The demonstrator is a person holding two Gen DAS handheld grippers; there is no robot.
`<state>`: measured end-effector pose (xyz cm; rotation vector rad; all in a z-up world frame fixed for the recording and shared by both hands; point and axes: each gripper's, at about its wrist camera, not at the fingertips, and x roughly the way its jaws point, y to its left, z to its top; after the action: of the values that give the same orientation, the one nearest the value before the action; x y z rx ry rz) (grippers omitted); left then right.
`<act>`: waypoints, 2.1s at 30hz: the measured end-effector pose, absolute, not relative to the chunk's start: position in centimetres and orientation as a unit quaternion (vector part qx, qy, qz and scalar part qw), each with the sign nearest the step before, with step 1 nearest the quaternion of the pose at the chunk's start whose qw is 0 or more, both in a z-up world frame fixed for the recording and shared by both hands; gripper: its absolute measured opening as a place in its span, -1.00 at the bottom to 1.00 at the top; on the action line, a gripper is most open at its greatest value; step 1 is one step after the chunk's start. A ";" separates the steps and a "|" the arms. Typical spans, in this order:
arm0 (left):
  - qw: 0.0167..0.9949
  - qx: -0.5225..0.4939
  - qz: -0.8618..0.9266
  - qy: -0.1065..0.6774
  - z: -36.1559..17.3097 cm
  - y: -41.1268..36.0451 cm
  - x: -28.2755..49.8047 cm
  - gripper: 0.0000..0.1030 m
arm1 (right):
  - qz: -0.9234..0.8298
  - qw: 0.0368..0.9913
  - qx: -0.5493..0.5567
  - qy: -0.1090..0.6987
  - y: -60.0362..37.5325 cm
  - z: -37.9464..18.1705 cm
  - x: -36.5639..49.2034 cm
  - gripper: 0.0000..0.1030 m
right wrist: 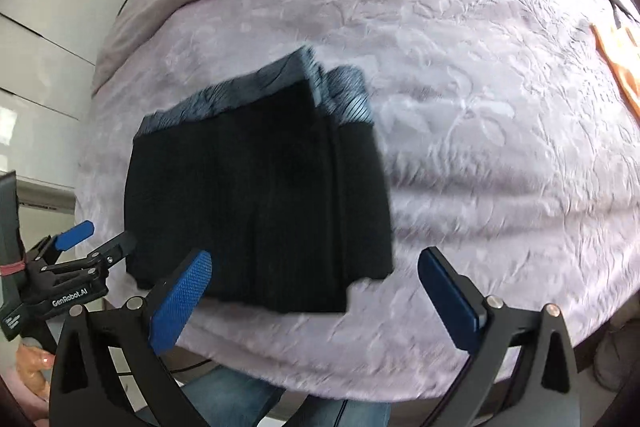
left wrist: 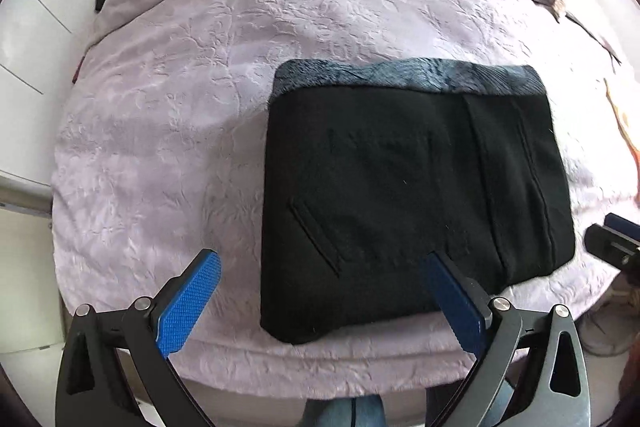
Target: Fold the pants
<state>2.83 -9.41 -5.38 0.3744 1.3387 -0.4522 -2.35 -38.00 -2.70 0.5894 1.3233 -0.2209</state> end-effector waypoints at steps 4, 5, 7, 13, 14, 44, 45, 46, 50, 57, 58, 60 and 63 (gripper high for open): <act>0.744 0.175 -0.214 0.609 -4.8 -9.1 2.3 0.98 | -0.110 0.740 0.269 0.606 -36.0 -2.2 -2.6 1.00; 0.744 0.178 -0.217 0.607 -4.7 -9.0 2.2 0.98 | -0.113 0.740 0.269 0.606 -35.6 -2.0 -2.7 1.00; 0.745 0.181 -0.222 0.602 -4.2 -8.9 1.6 0.98 | -0.115 0.738 0.269 0.608 -34.9 -1.7 -2.7 1.00; 0.743 0.181 -0.243 0.597 -3.2 -8.4 1.4 0.98 | -0.129 0.738 0.256 0.611 -33.2 -0.7 -2.7 1.00; 0.743 0.181 -0.242 0.597 -3.1 -8.3 1.4 0.98 | -0.129 0.736 0.254 0.614 -33.0 -0.6 -2.7 1.00; 0.742 0.181 -0.197 0.615 -3.3 -9.7 0.1 0.98 | -0.100 0.724 0.197 0.653 -33.6 -0.1 -1.5 1.00; 0.742 0.182 -0.196 0.615 -3.4 -9.8 0.0 0.98 | -0.100 0.724 0.196 0.653 -33.7 -0.1 -1.6 1.00; 0.741 0.182 -0.194 0.616 -3.4 -9.9 -0.1 0.98 | -0.101 0.725 0.195 0.653 -33.8 -0.1 -1.7 1.00; 0.739 0.181 -0.192 0.620 -3.5 -10.2 -0.3 0.98 | -0.101 0.724 0.195 0.654 -34.2 -0.3 -1.9 1.00; 0.739 0.182 -0.189 0.620 -3.6 -10.6 -0.5 0.98 | -0.100 0.722 0.196 0.656 -34.6 -0.5 -2.2 1.00; 0.739 0.182 -0.189 0.621 -3.7 -10.5 -0.5 0.98 | -0.101 0.722 0.196 0.656 -34.6 -0.6 -2.2 1.00; 0.738 0.182 -0.189 0.622 -3.7 -10.4 -0.5 0.98 | -0.102 0.722 0.198 0.656 -34.7 -0.6 -2.2 1.00; 0.737 0.185 -0.189 0.622 -3.8 -10.4 -0.5 0.98 | -0.104 0.721 0.200 0.655 -34.7 -0.7 -2.4 1.00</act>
<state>-0.52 -10.39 -3.81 0.4063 1.3665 -0.4157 -2.35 -34.69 -0.70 0.4426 1.4468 -0.2305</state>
